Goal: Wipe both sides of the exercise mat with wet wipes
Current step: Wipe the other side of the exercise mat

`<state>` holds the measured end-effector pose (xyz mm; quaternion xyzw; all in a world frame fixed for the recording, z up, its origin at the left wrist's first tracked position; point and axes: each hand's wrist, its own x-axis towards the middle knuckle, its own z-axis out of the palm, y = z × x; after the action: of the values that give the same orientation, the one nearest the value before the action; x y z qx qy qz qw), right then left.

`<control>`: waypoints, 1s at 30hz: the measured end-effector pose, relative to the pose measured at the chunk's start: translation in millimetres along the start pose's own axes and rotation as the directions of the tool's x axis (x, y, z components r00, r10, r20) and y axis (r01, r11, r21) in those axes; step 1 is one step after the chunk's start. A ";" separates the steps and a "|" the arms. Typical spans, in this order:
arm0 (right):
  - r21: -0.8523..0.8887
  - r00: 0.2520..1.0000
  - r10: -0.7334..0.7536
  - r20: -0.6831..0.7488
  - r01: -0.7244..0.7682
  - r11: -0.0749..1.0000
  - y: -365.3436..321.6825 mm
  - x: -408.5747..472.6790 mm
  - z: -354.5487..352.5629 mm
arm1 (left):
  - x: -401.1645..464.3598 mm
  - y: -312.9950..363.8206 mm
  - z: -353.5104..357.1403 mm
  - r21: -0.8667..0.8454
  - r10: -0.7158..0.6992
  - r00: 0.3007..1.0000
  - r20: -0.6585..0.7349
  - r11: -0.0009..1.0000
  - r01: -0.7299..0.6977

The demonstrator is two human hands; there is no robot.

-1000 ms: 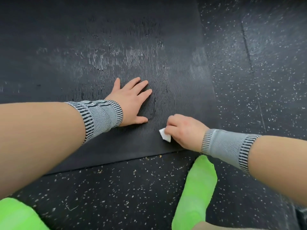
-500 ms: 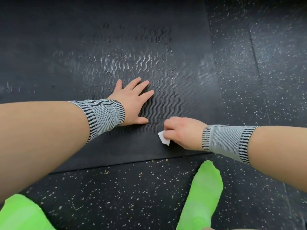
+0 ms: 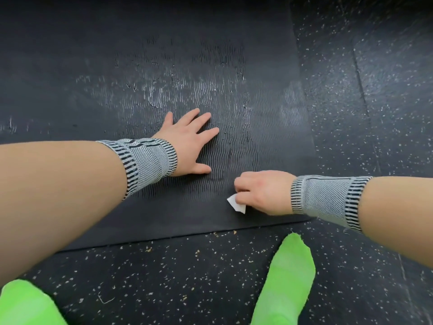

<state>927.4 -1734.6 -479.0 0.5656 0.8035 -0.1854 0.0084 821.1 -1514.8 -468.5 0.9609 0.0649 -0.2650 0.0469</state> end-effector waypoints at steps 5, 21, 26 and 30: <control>0.054 0.913 0.349 -0.211 -0.346 0.937 48.5 29.8 -22.5 | -0.3 -0.6 1.8 -0.044 -0.021 0.999 0.043 0.999 0.023; 0.005 0.963 0.189 -0.193 -0.192 0.981 67.2 13.5 -29.8 | 13.8 -4.5 -18.3 -0.074 -0.018 0.998 -0.064 0.997 0.013; -0.049 0.999 -0.034 0.033 0.036 0.998 49.0 -11.2 -18.3 | 20.7 -12.1 -12.7 -0.063 -0.091 0.996 -0.022 0.994 0.090; -0.001 0.937 0.274 -0.218 -0.281 0.960 102.5 17.8 -36.3 | 26.0 -18.5 -12.0 -0.068 -0.124 0.992 0.036 0.990 0.126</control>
<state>1021.5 -1677.4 -478.7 0.6897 0.7147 -0.1072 -0.0438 846.5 -1492.4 -472.7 0.9484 0.1334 -0.2803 0.0647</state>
